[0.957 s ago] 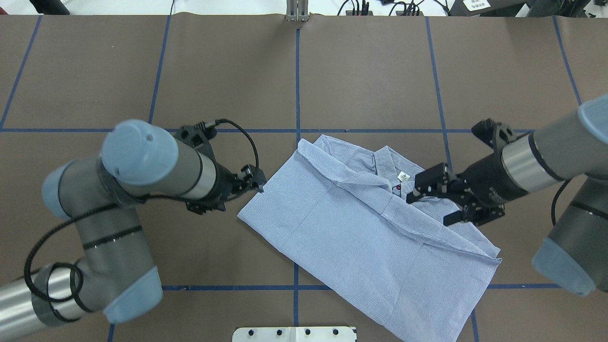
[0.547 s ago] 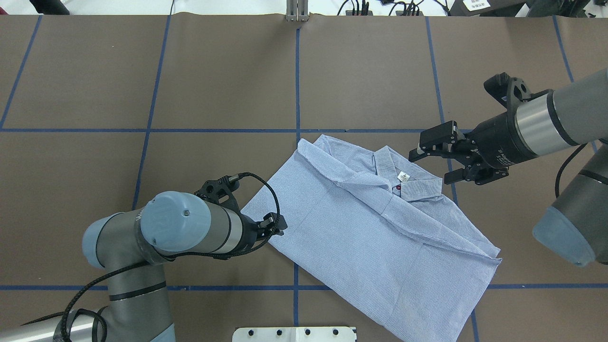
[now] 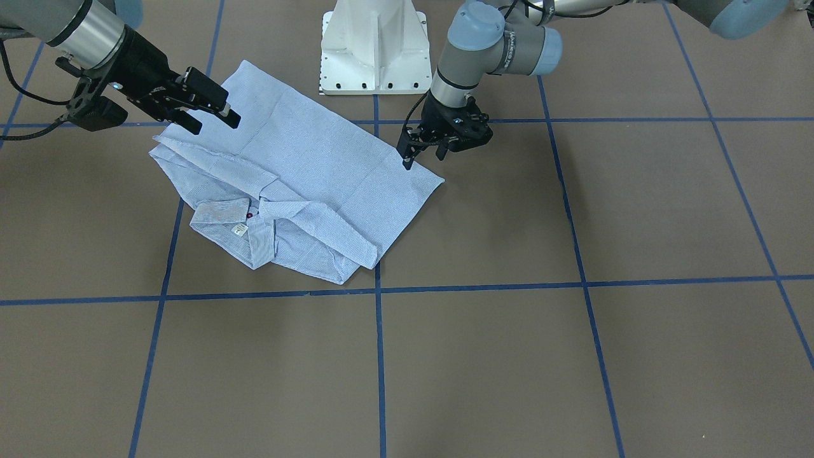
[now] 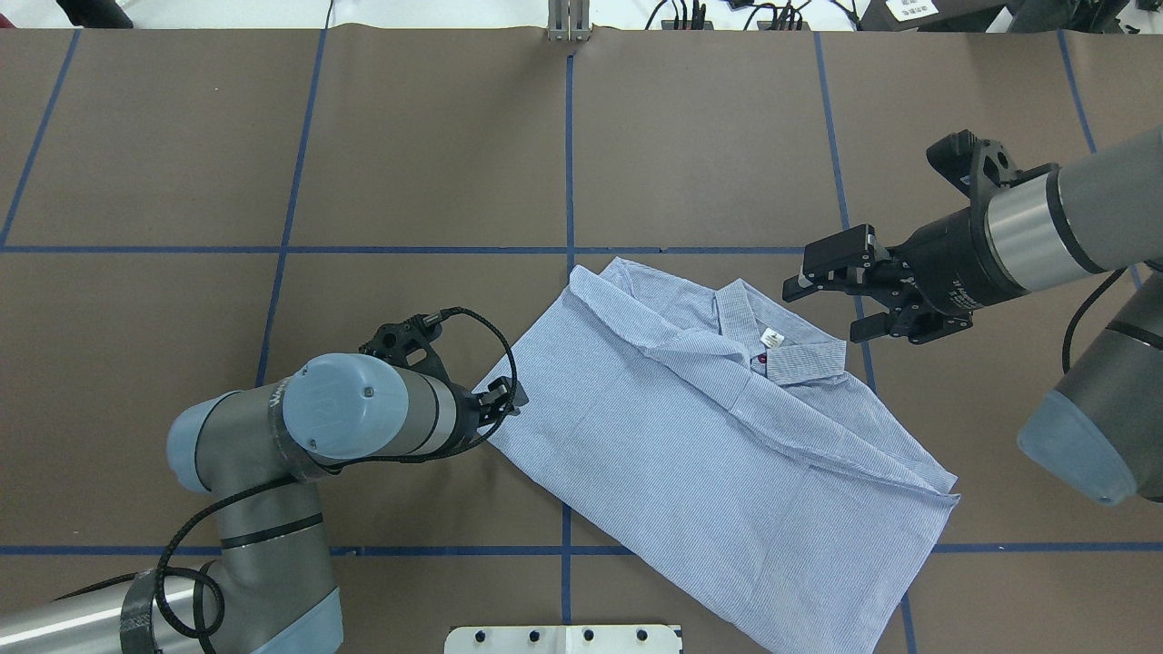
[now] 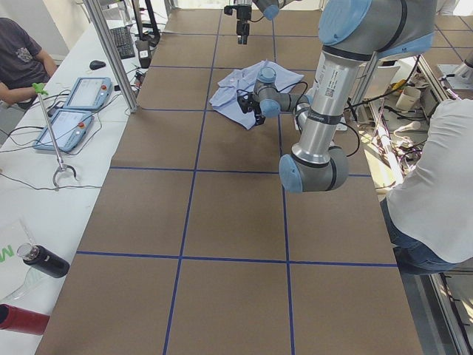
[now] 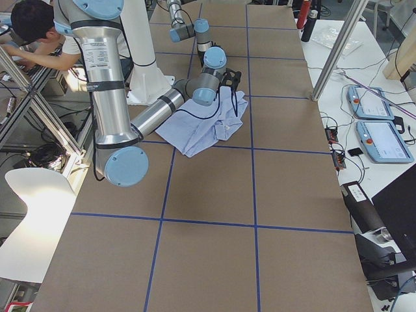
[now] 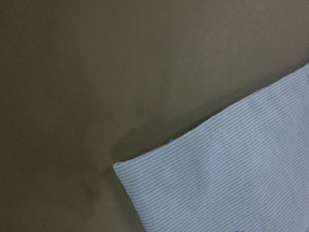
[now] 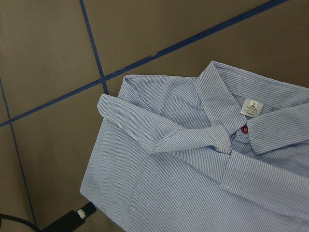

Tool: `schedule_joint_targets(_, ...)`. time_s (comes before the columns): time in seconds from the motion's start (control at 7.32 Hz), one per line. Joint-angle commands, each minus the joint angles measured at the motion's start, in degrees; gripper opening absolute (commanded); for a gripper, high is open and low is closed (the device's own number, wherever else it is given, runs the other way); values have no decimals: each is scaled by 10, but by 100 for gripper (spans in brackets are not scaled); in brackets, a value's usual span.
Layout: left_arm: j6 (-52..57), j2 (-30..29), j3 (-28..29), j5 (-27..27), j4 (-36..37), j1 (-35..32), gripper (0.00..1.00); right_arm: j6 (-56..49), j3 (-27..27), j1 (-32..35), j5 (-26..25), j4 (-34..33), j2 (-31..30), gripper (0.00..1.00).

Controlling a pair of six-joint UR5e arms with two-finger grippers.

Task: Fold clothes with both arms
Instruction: 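Release the shirt and raise the right gripper while left gripper grasps the shirt's edge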

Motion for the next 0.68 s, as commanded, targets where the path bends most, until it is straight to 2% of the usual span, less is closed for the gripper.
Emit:
schedule_joint_targets(0.0,1,-1,22,1,-1,-14,86,0,-2,0,-1,0,0,100)
schedule_joint_targets(0.27,1,-2,27,-1,0,-14,85,0,-2,1,-2,-1,0,100)
schedule_joint_targets(0.55,1,-9,27,-5,1,-14,76,-1,-2,3,-1,-1,-1,100)
